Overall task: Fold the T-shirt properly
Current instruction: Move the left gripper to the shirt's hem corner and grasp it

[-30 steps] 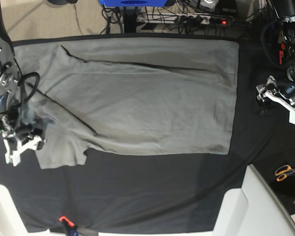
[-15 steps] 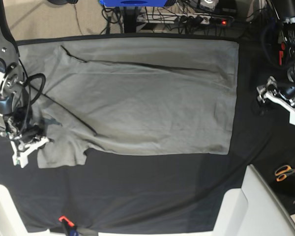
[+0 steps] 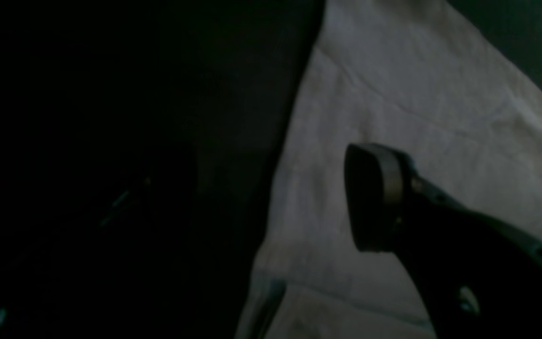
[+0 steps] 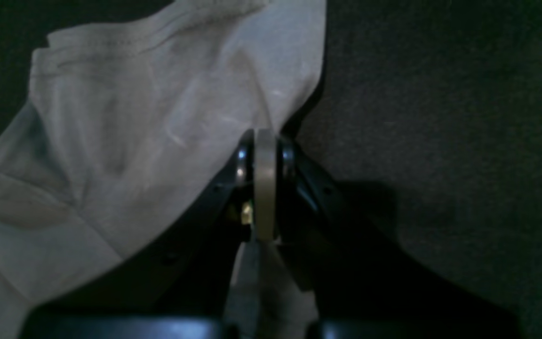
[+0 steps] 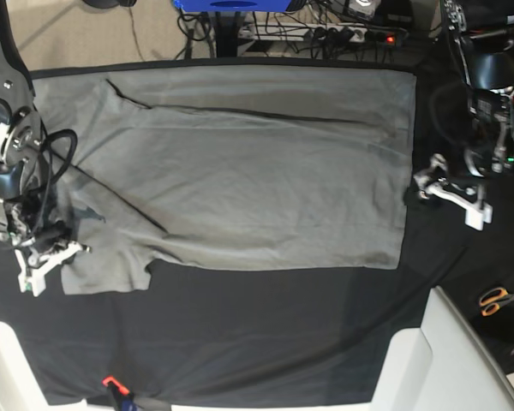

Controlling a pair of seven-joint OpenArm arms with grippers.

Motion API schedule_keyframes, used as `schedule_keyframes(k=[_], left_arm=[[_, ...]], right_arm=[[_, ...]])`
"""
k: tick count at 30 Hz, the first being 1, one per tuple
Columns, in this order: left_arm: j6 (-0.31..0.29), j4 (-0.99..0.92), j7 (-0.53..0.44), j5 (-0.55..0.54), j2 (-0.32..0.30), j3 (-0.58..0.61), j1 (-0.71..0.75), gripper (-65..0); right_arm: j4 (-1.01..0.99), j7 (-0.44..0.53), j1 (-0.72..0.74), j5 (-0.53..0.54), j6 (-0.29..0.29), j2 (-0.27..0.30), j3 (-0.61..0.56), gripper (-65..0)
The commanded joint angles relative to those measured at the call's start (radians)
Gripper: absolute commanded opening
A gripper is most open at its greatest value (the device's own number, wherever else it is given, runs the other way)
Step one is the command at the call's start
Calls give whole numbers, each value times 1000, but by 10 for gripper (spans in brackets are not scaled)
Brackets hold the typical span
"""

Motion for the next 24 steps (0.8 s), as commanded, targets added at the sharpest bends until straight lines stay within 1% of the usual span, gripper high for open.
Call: schedule_keyframes(k=[1,8,11,14,19,24], left_arm=[[-4,-3,-34,-14,-24,15,-17,-178],[-4,-168,-111,-14,-4,98,-106,-178],[-4,-217,-115,-14,-1,176,-172,-178],[-4,-261,-117,-14,27,231,-240,-178],[-4,-381,-164,-14,49,248,-321,-178],[-4,-402,-169,-14,62,246,-329,-184]], right_arm=[[16,19,28,6,6,12,-1,-650],[16,19,22,6,6,12,-1,-650],[16,19,20,8,6,12,1,-650],[16,19,20,8,6,12,1,-650],[16,19,20,8,6,14,1,-650],[16,19,16,8,6,15,1,-650]])
